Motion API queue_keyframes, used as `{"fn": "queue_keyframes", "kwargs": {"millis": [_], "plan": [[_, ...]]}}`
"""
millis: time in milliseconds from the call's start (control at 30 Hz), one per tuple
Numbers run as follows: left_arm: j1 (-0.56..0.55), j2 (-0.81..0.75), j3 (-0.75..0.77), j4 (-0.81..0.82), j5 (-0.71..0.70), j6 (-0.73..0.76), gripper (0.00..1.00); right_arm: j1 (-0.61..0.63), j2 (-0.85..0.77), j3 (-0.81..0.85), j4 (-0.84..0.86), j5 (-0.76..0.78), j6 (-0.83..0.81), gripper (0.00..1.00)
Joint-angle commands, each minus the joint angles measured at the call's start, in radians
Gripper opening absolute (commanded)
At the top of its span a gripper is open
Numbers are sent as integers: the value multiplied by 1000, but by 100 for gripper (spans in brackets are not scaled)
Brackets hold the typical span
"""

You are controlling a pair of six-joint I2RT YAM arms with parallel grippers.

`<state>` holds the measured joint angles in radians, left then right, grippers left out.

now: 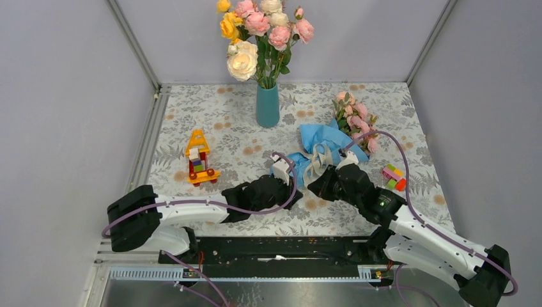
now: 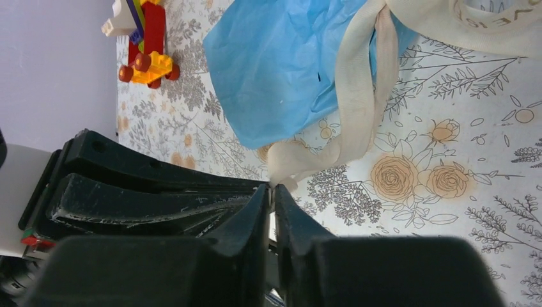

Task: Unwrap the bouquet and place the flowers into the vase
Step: Untie the ribbon from the wrapping paper.

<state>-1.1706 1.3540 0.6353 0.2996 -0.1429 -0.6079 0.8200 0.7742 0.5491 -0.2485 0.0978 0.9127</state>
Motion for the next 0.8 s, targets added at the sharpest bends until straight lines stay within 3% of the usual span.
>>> {"fn": "queue_keyframes", "kwargs": {"millis": [0, 67, 333, 467, 600, 767], "plan": [[-1, -35, 81, -30, -96, 17, 0, 9, -27, 64, -46, 62, -26, 23], [2, -38, 120, -112, -131, 25, 0, 10, -45, 88, -94, 102, -55, 40], [125, -120, 130, -278, -130, -4, 0, -4, -54, 240, -371, 350, -169, 73], [209, -161, 92, -250, -20, -8, 0, -105, -14, 236, -372, 312, -211, 76], [257, -161, 96, -283, 35, -7, 0, -306, 19, 140, -205, 82, -229, 73], [272, -172, 85, -298, 58, -7, 0, -400, 140, 85, -65, -35, -226, 72]]}}
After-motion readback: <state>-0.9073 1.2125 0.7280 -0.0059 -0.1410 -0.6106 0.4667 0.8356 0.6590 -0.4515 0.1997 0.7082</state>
